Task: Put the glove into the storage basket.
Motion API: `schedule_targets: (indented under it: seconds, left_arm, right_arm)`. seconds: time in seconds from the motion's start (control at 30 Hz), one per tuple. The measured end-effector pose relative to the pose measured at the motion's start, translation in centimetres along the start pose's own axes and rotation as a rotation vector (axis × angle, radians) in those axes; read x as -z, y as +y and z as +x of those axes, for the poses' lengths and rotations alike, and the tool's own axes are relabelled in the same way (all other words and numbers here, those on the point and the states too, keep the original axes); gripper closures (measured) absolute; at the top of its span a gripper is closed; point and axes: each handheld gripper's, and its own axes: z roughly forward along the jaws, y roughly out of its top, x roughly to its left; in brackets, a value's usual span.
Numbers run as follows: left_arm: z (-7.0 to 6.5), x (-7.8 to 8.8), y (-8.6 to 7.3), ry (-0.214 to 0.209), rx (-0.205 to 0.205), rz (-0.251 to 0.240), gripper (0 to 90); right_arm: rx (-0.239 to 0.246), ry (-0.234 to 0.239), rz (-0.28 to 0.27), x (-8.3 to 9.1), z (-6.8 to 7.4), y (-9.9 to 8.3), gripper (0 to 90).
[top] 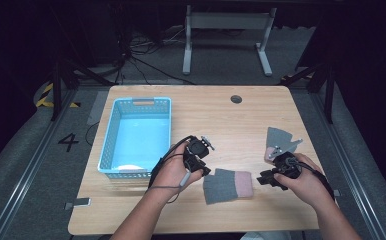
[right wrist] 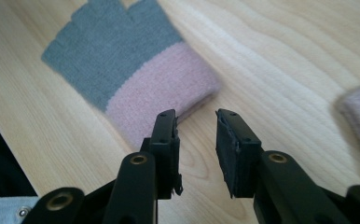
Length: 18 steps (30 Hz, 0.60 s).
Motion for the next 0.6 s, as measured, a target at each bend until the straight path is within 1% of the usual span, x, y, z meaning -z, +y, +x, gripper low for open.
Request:
schedule_targets:
  seconds: [0.03, 0.07, 0.13, 0.17, 0.23, 0.37, 0.47, 0.53, 0.57, 0.6]
  left_arm:
    - [0.1, 0.1, -0.1, 0.0, -0.001, 0.0, 65.5]
    - [0.0, 0.2, -0.2, -0.007, 0.004, -0.003, 65.0]
    - [-0.1, 0.6, -0.4, -0.027, 0.002, -0.009, 64.6]
    - [-0.1, 0.8, -0.5, -0.034, 0.002, -0.01, 63.8]
    - [-0.2, 1.3, -0.7, -0.022, 0.0, -0.006, 63.7]
    - [-0.3, 2.1, -1.1, -0.024, 0.002, -0.012, 62.5]
    - [-0.1, 2.4, -1.4, -0.023, 0.011, -0.017, 62.1]
    - [-0.2, 2.5, -1.6, -0.036, 0.019, -0.026, 60.0]
    - [-0.2, 2.6, -1.8, -0.046, 0.015, -0.024, 59.5]
    - [-0.3, 2.8, -2.0, -0.051, 0.013, -0.023, 59.5]
  right_arm:
    - [-0.005, -0.006, -0.01, 0.2, -0.1, 0.0, 68.9]
    - [-0.012, -0.008, -0.018, 0.4, -0.2, -0.1, 68.7]
    - [-0.017, -0.018, -0.027, 0.8, -0.4, -0.2, 68.7]
    - [-0.027, -0.03, -0.04, 1.1, -0.6, -0.2, 68.5]
    - [-0.028, -0.034, -0.048, 1.3, -0.7, -0.2, 68.1]
    - [-0.05, -0.048, -0.073, 1.7, -1.0, -0.3, 66.9]
    - [-0.061, -0.061, -0.092, 2.1, -1.5, -0.3, 66.9]
    - [-0.077, -0.064, -0.102, 2.4, -1.8, -0.3, 67.0]
    - [-0.09, -0.074, -0.113, 2.8, -2.1, -0.2, 67.1]
    - [-0.09, -0.074, -0.113, 2.8, -2.1, -0.2, 67.1]
